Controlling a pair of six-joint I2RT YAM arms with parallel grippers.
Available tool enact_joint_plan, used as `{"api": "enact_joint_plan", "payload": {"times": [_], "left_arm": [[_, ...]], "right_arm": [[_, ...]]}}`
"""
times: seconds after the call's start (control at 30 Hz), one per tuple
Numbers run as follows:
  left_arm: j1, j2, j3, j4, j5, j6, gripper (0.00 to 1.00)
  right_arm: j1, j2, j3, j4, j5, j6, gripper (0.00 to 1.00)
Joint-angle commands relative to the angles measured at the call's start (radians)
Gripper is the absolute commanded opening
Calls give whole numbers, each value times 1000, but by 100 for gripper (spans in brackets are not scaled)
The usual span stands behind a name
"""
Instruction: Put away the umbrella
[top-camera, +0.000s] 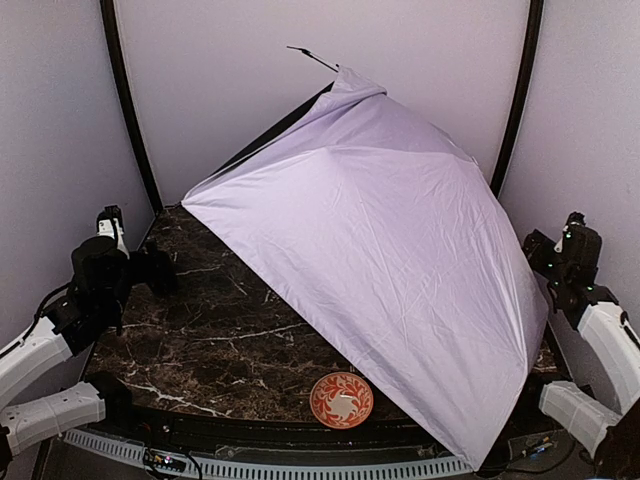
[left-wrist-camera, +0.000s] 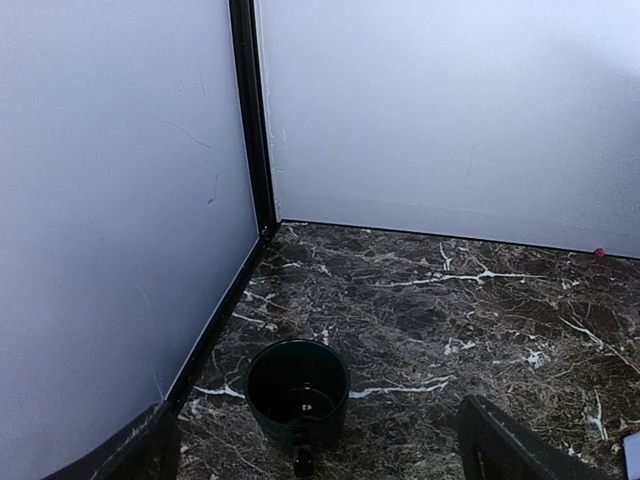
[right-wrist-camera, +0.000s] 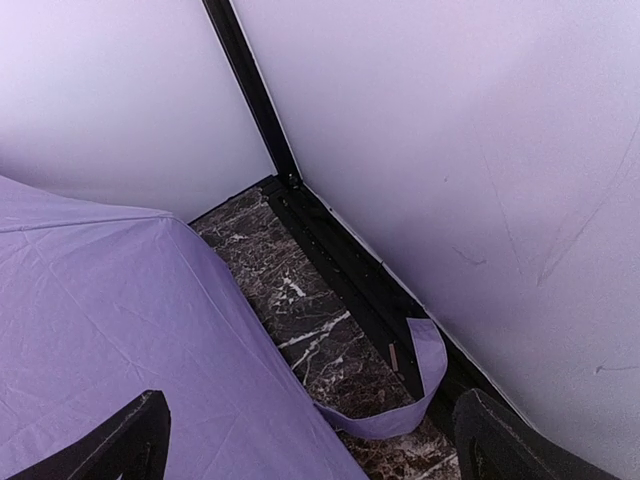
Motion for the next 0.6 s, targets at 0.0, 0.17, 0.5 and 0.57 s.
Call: {"api": "enact_joint_plan", "payload": {"times": [0.0, 0.17, 0.5, 0.57], "left_arm": [[4, 0, -10, 34, 34, -2, 99], [4, 11, 1, 40, 126, -23, 99], [4, 221, 118, 86, 600, 52, 99], [3, 311, 155, 125, 776, 83, 99]], "right_arm": [[-2, -32, 6, 40, 1, 13, 100], [-2, -53, 10, 47, -2, 18, 100], [-2, -148, -29, 108, -63, -6, 100], [-2, -162, -32, 123, -92, -13, 100]]}}
